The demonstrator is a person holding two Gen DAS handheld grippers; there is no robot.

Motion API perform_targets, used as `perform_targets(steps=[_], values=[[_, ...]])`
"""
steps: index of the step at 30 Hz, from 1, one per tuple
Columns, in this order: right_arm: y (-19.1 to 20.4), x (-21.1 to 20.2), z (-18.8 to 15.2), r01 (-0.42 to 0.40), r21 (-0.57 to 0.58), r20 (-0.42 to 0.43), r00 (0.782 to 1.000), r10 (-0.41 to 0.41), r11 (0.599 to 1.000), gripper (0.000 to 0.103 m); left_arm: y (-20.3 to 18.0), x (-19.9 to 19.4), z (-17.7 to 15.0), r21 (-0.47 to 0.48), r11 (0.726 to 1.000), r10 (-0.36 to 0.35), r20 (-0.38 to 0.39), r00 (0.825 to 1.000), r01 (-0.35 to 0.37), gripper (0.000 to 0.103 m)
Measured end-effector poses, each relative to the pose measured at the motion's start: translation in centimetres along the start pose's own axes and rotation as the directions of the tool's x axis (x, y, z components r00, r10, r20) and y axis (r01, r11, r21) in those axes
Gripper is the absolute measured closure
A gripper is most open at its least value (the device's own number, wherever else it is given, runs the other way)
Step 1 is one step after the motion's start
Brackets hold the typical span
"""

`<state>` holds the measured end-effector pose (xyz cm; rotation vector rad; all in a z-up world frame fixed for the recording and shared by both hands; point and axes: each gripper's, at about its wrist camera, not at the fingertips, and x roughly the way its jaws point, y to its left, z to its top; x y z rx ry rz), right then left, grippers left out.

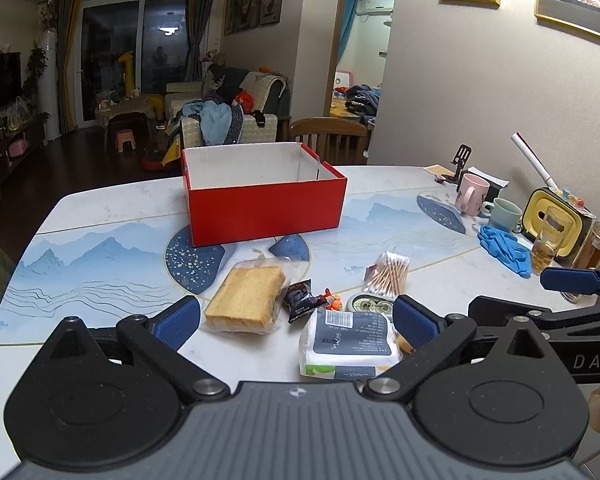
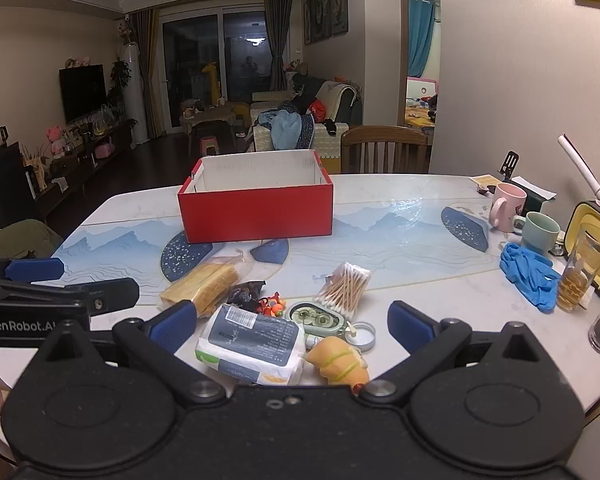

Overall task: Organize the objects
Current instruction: 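Move both tools toward the wet-wipes pack and yellow squishy toy, then grasp the wet-wipes pack with the left tool while the right tool grasps the yellow squishy toy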

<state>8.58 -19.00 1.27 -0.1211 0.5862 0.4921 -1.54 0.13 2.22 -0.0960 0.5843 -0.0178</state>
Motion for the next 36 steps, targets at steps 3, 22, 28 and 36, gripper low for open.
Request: perform_targets(steps=[3, 22, 28, 36], values=[[-0.1, -0.1, 0.0, 0.000, 0.002, 0.000, 1.000, 0.000, 1.000, 0.001, -0.1, 0.0, 0.0, 0.006, 1.000, 0.002, 0.002, 1.000, -0.002, 0.000], [-5.2, 8.4, -1.6, -0.018, -0.063, -0.177, 0.984, 0.006, 0.998, 0.002, -0.9, 9.6, -0.6, 0.015, 1.000, -0.005, -0.159, 0.987, 0.008, 0.000], [-6.3, 11.9, -3.0, -0.057, -0.092, -0.274, 0.961, 0.030, 0.994, 0.005, -0.6, 13.3, -1.8, -0.012, 1.000, -0.015, -0.237, 0.971, 0.013, 0.001], [-6.7, 15.2, -4.0, -0.105, -0.116, -0.350, 0.935, 0.059, 0.988, 0.015, -0.4, 16.2, -3.2, -0.043, 0.999, -0.039, -0.310, 0.950, 0.027, 0.001]])
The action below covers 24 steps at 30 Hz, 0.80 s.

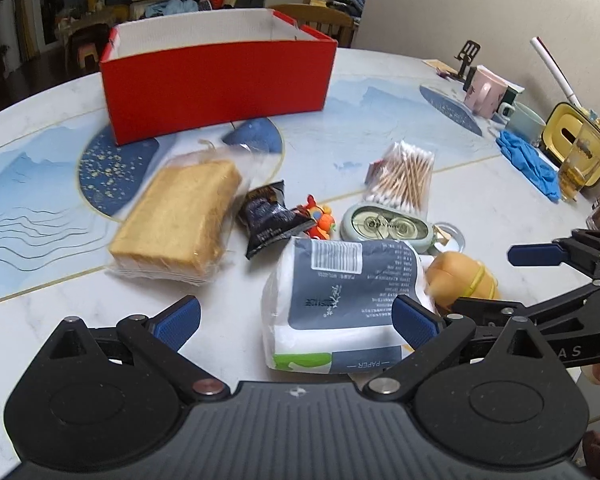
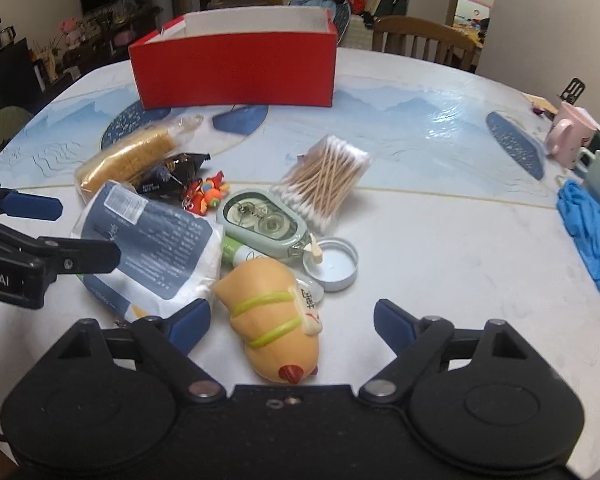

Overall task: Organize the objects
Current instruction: 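Grasp the wet-wipes pack with the left tool while the right tool grasps the yellow squishy toy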

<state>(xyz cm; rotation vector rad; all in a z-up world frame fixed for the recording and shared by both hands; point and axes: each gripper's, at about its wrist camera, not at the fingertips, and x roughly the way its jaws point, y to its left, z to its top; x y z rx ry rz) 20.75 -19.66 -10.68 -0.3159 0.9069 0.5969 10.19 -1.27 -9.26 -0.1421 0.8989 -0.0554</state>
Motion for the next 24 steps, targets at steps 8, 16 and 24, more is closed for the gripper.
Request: perform_targets(steps=[8, 16, 24], values=[[-0.3, 1.8, 0.2, -0.028, -0.020, -0.042, 0.999, 0.027, 0.999, 0.021, 0.5, 2.3, 0.4, -0.059, 0.996, -0.070, -0.059, 0.996, 0.066, 0.023], [-0.3, 2.1, 0.3, -0.066, -0.028, -0.066, 0.996, 0.064, 0.997, 0.039, 0.7, 1.9, 0.7, -0.073, 0.992, -0.104, -0.057, 0.993, 0.100, 0.050], [-0.2, 1.3, 0.5, -0.060, -0.032, -0.046, 0.997, 0.058, 0.998, 0.054, 1.0, 0.8, 0.8, -0.058, 0.991, -0.124, -0.048, 0.991, 0.121, 0.080]])
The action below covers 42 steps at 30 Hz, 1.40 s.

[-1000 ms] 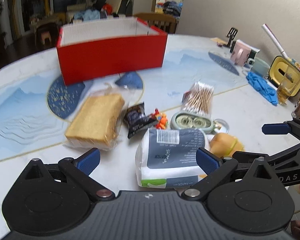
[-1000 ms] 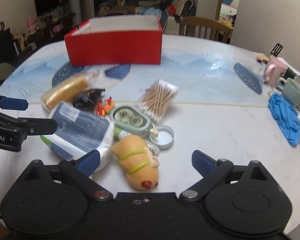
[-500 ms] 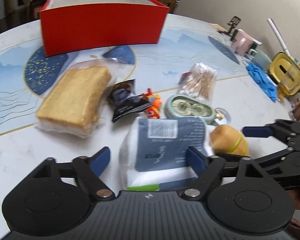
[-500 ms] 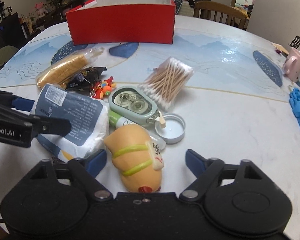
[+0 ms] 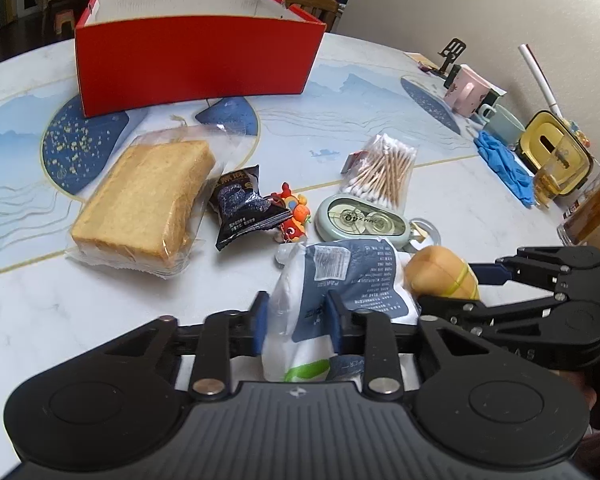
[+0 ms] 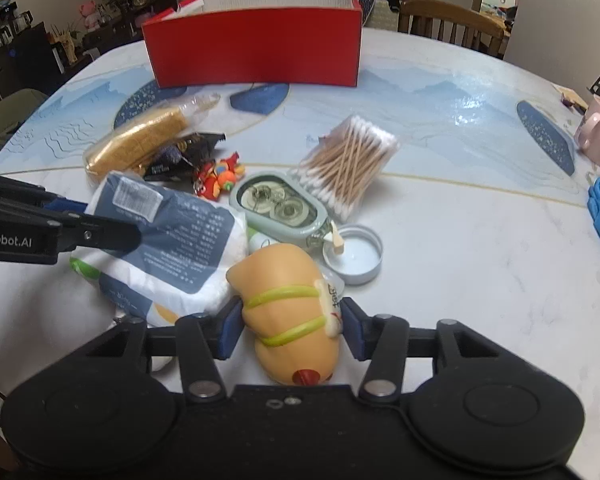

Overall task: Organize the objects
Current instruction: 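Grasp the wet-wipes pack with the left tool while the right tool grasps the yellow squishy toy, then carry the wet-wipes pack and yellow toy into the red shoebox with both tools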

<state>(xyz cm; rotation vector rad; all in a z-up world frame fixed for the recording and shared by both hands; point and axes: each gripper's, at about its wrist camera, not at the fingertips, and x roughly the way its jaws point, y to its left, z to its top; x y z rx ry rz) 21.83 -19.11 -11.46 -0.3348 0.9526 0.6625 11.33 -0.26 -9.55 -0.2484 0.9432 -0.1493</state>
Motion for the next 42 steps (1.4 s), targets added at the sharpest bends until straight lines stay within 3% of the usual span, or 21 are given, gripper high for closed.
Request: perform_targets(steps=[8, 20, 32, 42], values=[[0.0, -2.2, 1.2, 0.008, -0.007, 0.054, 0.999, -0.007, 1.000, 0.055, 0.1, -2.5, 0.4, -0.013, 1.000, -0.010, 0.071, 0.997, 0.011, 0.090], [0.1, -4.7, 6.5, -0.013, -0.042, 0.129, 0.991, 0.018, 0.999, 0.055, 1.4, -7.4, 3.6, -0.070, 0.998, 0.009, 0.222, 0.975, 0.007, 0.092], [-1.1, -4.5, 15.9, -0.055, -0.053, 0.185, 0.981, 0.064, 0.997, 0.056, 3.0, -10.1, 10.6, -0.066, 0.997, 0.063, 0.350, 0.935, -0.043, 0.092], [-1.3, -1.8, 22.5, -0.033, -0.096, 0.220, 0.974, 0.053, 0.995, 0.056, 4.9, -8.0, 17.1, -0.059, 0.984, 0.178, 0.388, 0.904, -0.168, 0.092]])
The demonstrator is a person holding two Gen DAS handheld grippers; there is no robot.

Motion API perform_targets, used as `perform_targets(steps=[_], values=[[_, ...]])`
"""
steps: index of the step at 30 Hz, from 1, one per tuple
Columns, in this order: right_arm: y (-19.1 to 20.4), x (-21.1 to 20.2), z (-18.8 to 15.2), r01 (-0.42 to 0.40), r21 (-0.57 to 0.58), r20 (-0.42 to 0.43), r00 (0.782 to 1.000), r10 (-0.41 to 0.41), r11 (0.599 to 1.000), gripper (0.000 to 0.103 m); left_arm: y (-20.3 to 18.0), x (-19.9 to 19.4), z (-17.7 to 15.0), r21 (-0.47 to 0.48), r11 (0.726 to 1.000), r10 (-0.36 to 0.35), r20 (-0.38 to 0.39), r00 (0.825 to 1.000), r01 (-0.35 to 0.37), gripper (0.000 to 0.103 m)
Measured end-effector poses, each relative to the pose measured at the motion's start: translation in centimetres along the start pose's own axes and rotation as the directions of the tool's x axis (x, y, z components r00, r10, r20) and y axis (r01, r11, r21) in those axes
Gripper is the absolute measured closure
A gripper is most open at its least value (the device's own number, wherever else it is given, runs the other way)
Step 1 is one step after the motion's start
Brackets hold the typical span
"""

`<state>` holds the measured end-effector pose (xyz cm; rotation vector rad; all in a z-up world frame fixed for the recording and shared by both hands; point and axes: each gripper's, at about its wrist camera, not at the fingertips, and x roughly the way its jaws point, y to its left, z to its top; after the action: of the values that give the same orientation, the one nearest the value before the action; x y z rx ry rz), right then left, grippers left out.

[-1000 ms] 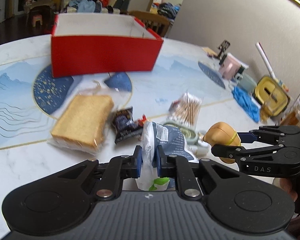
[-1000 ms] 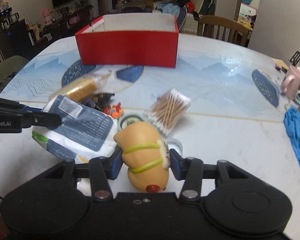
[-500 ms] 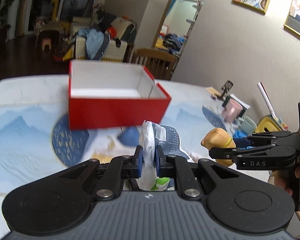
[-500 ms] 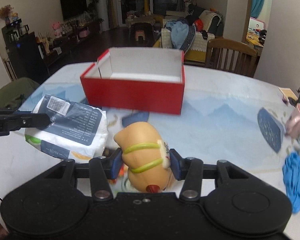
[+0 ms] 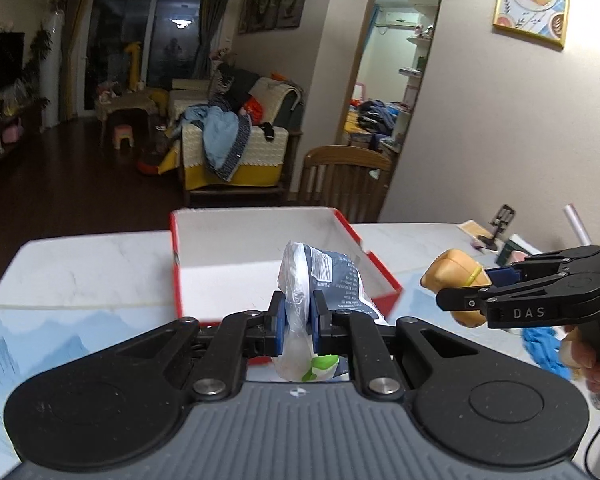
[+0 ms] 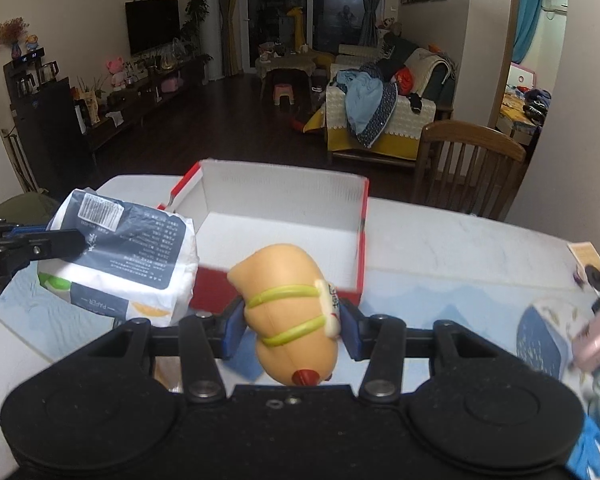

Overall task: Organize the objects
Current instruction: 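Carry the wet-wipes pack and yellow toy into the red shoebox with both tools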

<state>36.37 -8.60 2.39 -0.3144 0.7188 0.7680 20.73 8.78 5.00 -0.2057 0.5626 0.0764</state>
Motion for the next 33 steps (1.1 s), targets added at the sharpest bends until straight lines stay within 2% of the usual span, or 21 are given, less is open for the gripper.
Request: perform_targets(steps=[11, 15, 23, 33], values=[[0.3, 5.4, 4.1, -0.006, -0.064, 0.003, 1.000, 0.006, 0.998, 0.056, 0.9, 6.8, 4.1, 0.030, 0.995, 0.093, -0.011, 0.996, -0.093, 0.092], [0.0, 8.2, 5.0, -0.009, -0.066, -0.024, 1.000, 0.007, 0.998, 0.056, 0.8, 9.7, 4.9, 0.059, 0.989, 0.138, -0.017, 0.990, -0.136, 0.092], [0.2, 14.5, 5.4, -0.009, -0.074, -0.123, 0.992, 0.000, 0.997, 0.056, 2.2, 15.4, 5.0, 0.065, 0.976, 0.214, -0.117, 0.970, -0.207, 0.092], [0.7, 19.2, 4.5, -0.033, -0.063, -0.237, 0.971, 0.017, 0.997, 0.056, 4.0, 19.5, 3.8, 0.058, 0.976, 0.219, -0.241, 0.946, -0.211, 0.092]])
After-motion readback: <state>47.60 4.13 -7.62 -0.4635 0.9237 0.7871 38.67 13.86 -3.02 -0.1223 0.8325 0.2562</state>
